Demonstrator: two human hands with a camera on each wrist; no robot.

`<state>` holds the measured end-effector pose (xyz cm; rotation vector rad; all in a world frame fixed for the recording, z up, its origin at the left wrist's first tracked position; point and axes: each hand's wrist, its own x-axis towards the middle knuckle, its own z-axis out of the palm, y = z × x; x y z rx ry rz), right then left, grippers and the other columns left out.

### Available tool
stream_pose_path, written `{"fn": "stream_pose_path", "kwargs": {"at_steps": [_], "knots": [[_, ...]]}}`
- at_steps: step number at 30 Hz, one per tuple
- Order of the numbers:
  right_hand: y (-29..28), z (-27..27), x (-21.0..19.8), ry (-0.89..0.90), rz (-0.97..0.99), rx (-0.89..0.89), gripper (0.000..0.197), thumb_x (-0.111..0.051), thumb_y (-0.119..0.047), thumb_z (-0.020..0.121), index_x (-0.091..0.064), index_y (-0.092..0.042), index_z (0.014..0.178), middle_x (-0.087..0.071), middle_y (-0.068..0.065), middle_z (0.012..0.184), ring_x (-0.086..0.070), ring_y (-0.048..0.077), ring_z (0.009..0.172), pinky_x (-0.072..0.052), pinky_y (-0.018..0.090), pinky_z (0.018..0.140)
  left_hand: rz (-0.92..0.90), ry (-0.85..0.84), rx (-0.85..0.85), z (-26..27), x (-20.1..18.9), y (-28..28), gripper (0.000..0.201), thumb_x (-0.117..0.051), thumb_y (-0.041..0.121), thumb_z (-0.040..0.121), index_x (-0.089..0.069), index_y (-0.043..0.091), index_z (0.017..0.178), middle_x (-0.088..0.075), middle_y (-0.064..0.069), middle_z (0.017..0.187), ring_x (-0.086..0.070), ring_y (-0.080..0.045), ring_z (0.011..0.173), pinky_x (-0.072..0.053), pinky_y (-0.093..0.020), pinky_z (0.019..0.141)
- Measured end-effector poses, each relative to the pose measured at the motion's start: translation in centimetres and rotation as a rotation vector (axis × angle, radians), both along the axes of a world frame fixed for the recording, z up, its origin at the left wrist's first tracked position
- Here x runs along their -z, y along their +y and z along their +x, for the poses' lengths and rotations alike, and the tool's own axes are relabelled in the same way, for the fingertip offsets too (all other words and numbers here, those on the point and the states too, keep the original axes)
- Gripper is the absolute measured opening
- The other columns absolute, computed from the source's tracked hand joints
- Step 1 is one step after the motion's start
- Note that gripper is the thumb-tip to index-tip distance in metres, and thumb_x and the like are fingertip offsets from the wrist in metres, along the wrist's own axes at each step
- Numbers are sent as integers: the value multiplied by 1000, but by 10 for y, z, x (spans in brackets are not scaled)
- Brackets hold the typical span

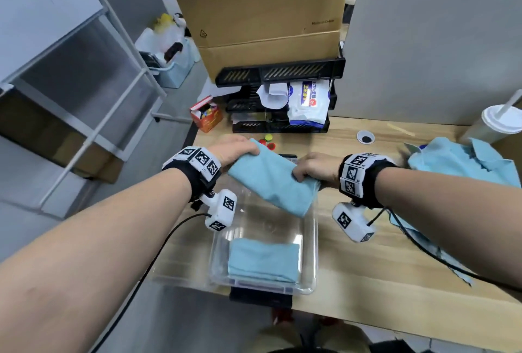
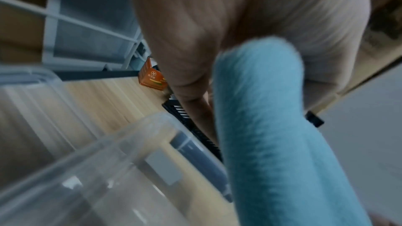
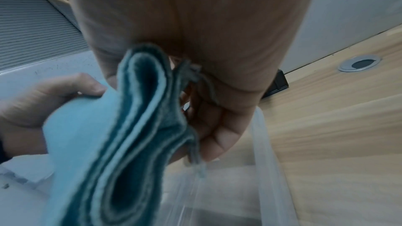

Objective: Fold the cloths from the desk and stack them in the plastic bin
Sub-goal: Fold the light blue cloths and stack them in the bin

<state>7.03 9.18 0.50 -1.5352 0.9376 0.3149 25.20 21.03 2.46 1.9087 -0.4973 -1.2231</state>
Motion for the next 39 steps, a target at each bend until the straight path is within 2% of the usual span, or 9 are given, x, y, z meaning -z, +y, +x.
{"fn": "stream_pose_path", "kwargs": {"at_steps": [2,7,13,19,24,27,32,36,39], "knots": [[-2,2,14,23,-146,-95,17,-64,-5,78,-53,-13,67,-55,8,64,-54,20,53,-46,22,46,104,-144,93,7,12,8,32,-75,33,46,-56,19,67,-59,-8,72,-56,-23,70,-45,-26,60],[4,5,39,192,-542,-420,21,-71,-22,78,-60,-9,91,-66,9,88,-61,24,75,-48,28,62,274,-434,450,2,36,24,29,-72,5,71,-54,13,92,-63,-5,65,-64,-22,55,-54,-30,55],[19,16,57,259,-833,-668,27,-60,-19,83,-44,-13,103,-60,11,101,-60,31,88,-47,33,70,411,-778,881,-14,69,15,39,-72,4,75,-54,13,109,-58,-3,92,-59,-24,84,-45,-29,66],[34,32,83,415,-820,-923,26,-69,-18,75,-51,-19,93,-62,7,94,-62,29,81,-51,34,66,620,-786,1110,12,163,-12,31,-71,14,52,-52,18,76,-62,-6,67,-67,-30,63,-60,-44,61],[41,38,111,482,-773,-1038,40,-80,-10,67,-52,-16,95,-62,9,100,-66,31,90,-50,33,65,657,-821,1214,-19,118,-8,24,-62,-1,68,-61,-6,91,-66,-25,92,-67,-37,89,-55,-49,79],[43,43,132,490,-735,-1103,44,-83,-10,60,-49,-20,84,-65,7,95,-67,28,78,-59,37,68,654,-856,1286,-21,115,-5,17,-63,-2,70,-60,0,86,-64,-19,86,-67,-35,82,-57,-39,74],[44,37,143,553,-666,-1293,35,-78,-12,66,-47,-23,79,-59,-1,82,-60,22,69,-59,40,71,721,-879,1400,-31,135,-6,27,-57,5,91,-61,1,118,-63,-15,112,-62,-31,100,-45,-30,76],[44,35,157,488,-814,-1303,46,-79,-31,63,-59,-28,105,-47,2,105,-48,24,89,-54,41,73,662,-918,1432,-30,138,-7,33,-68,14,82,-65,9,115,-53,-12,119,-53,-33,111,-47,-39,82],[46,36,153,457,-844,-1201,48,-79,-27,63,-61,-25,108,-52,3,103,-56,25,88,-55,39,68,543,-880,1405,-32,133,-12,27,-72,15,76,-67,13,102,-53,-9,113,-53,-29,107,-50,-38,84]]}}
